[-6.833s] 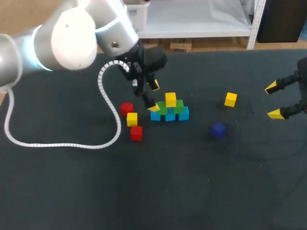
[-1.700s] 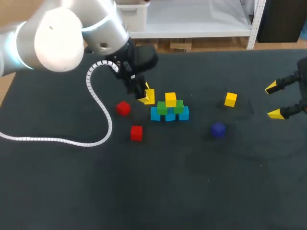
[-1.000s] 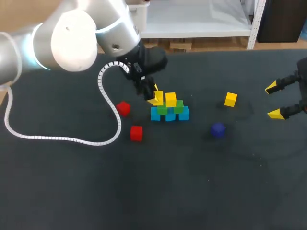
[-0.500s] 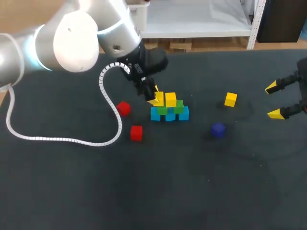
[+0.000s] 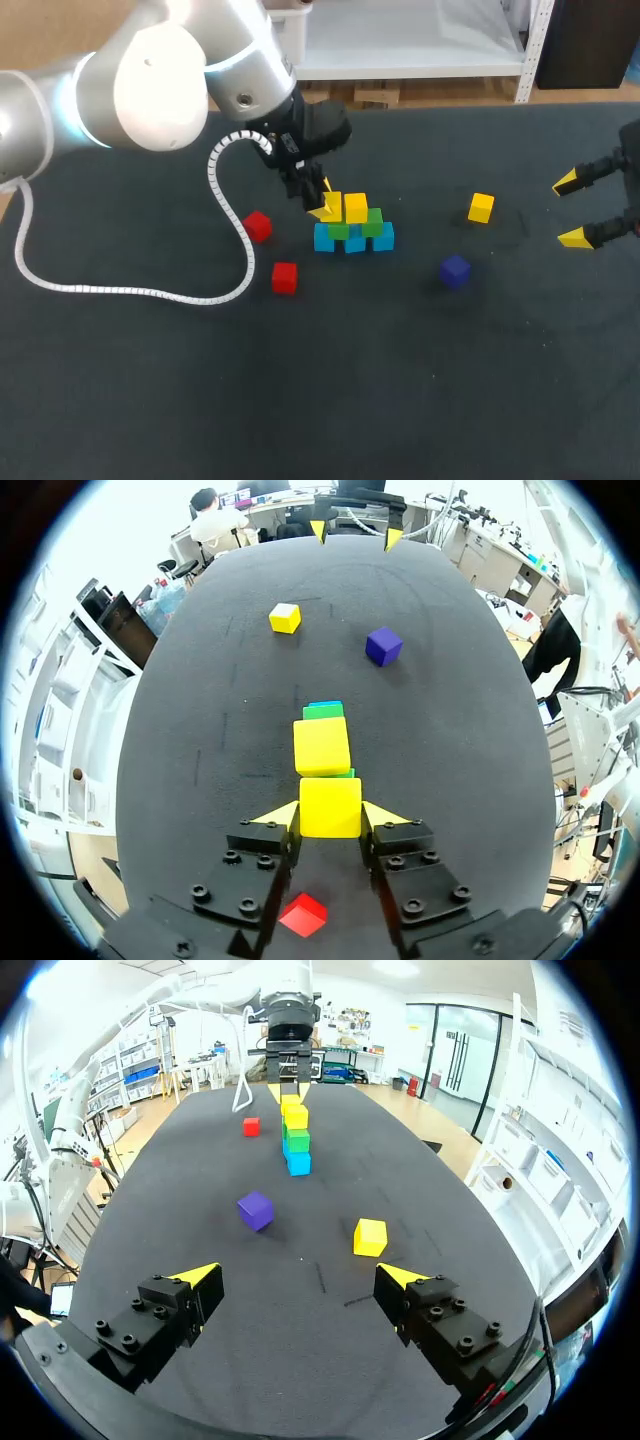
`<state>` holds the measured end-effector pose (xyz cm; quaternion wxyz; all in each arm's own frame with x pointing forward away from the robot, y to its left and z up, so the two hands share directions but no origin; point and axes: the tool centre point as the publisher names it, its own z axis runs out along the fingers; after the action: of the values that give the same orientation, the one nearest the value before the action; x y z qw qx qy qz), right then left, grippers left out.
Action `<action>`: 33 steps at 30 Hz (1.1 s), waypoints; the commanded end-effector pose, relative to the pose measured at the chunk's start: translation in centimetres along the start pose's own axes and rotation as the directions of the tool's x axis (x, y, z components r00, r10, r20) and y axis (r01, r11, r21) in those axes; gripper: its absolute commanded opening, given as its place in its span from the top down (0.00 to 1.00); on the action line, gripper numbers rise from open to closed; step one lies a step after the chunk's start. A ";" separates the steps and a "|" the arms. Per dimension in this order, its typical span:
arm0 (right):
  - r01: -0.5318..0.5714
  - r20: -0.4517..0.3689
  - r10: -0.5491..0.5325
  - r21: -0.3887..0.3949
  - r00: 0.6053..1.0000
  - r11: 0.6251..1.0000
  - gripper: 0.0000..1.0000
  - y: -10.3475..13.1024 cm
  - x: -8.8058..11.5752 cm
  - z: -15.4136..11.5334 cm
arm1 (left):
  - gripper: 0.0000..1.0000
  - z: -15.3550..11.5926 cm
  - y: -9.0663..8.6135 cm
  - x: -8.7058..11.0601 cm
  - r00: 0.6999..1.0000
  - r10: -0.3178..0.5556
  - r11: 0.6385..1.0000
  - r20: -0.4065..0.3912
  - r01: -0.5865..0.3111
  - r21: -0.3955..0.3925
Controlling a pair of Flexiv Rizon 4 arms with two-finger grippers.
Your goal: Place the blue cubes, place green cubes on the blue cubes, place the yellow cubes on the green cubes, then place the red cubes on the yellow cubes, and place purple cube on the red cubes.
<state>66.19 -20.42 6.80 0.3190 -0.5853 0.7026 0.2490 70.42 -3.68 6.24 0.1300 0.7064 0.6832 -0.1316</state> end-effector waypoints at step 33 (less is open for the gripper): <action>0.001 0.001 -0.001 0.001 1.000 1.000 0.00 0.0 0.0 0.0 | 1.00 0.4 0.8 -0.1 1.000 0.001 1.000 0.001 -0.001 0.019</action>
<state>66.19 -20.42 6.80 0.3190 -0.5853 0.7026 0.2490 70.84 -3.88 5.89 0.1275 0.7066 0.6824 -0.1368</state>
